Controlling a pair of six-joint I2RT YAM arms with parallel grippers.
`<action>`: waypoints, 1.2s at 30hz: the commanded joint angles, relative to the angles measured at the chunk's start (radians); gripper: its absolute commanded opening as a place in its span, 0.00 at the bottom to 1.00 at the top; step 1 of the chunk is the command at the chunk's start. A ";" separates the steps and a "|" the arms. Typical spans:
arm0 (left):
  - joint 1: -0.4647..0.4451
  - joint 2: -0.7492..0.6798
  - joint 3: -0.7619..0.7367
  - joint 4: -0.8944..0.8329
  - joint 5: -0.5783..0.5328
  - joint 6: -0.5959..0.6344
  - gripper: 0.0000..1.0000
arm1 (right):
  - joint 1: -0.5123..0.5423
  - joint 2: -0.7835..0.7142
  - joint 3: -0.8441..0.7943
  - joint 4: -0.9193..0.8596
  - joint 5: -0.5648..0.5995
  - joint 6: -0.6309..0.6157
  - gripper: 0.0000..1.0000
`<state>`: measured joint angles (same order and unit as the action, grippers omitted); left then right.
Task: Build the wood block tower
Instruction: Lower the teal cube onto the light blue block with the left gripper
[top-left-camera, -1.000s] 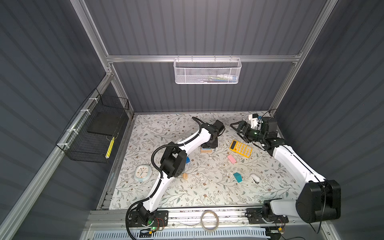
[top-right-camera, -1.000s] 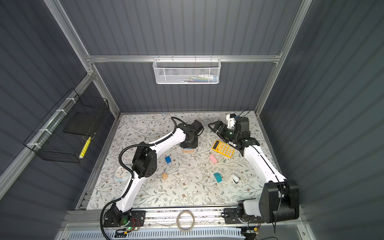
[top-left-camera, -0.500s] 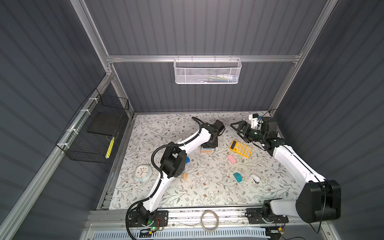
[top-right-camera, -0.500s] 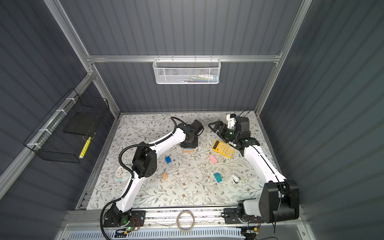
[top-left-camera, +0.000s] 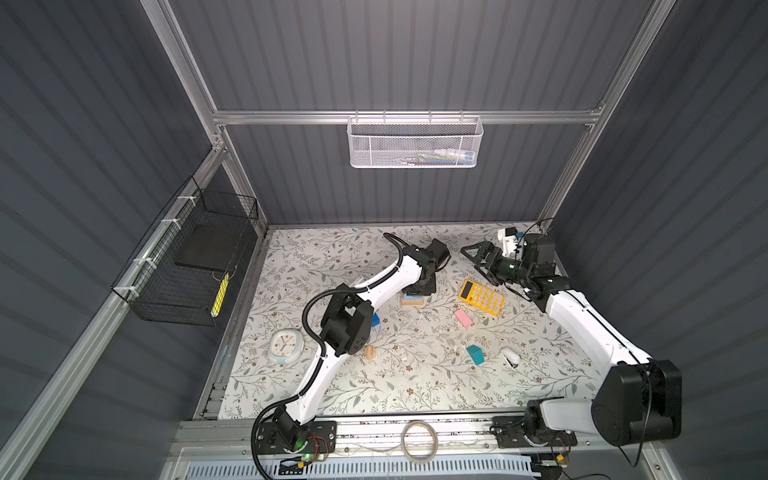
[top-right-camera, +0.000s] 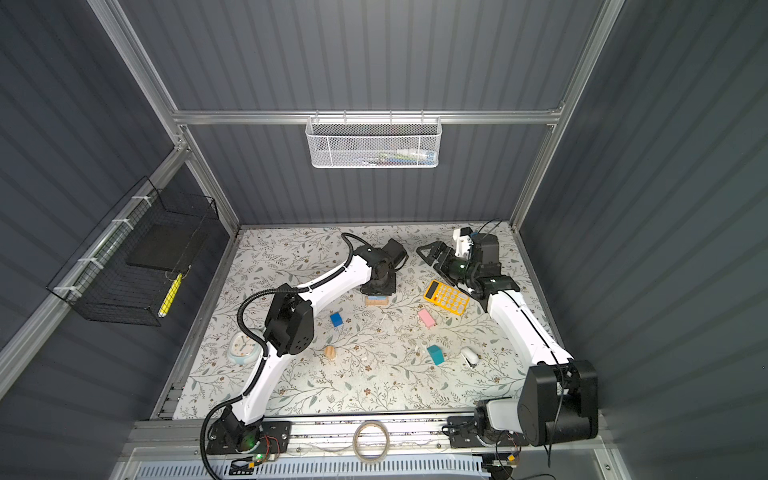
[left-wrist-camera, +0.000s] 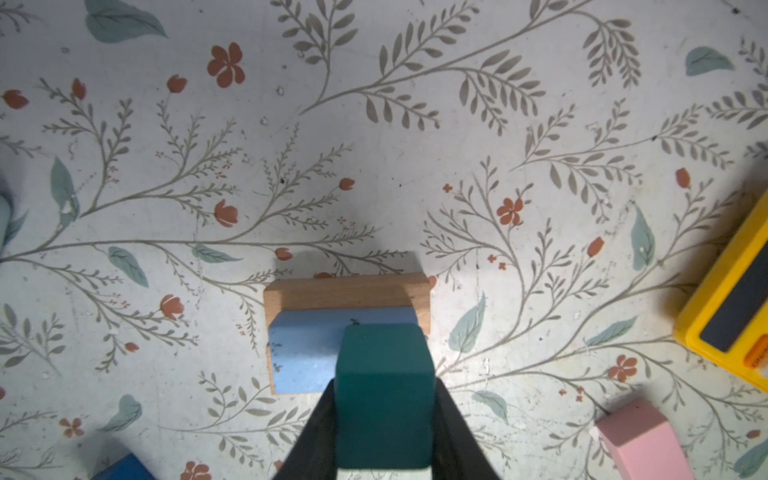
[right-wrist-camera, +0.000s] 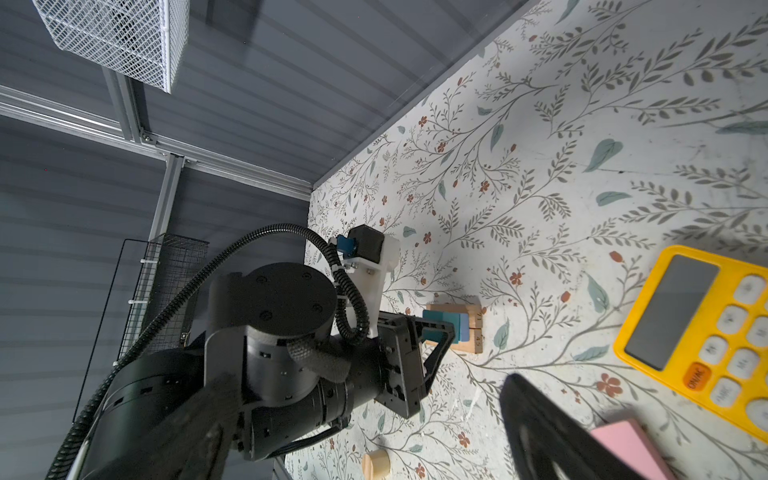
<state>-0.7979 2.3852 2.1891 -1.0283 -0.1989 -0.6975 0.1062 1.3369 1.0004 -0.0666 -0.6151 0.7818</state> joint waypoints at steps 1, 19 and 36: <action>0.003 0.023 0.028 -0.028 -0.007 -0.019 0.37 | -0.007 0.004 -0.008 0.017 -0.014 0.000 0.99; 0.003 0.023 0.021 -0.019 0.001 -0.022 0.33 | -0.011 0.007 -0.011 0.017 -0.016 0.000 0.99; 0.008 0.022 0.018 -0.015 -0.004 -0.034 0.38 | -0.013 0.014 -0.011 0.018 -0.018 0.003 0.99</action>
<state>-0.7967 2.3856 2.1891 -1.0283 -0.1986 -0.7166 0.0978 1.3407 1.0004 -0.0666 -0.6228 0.7822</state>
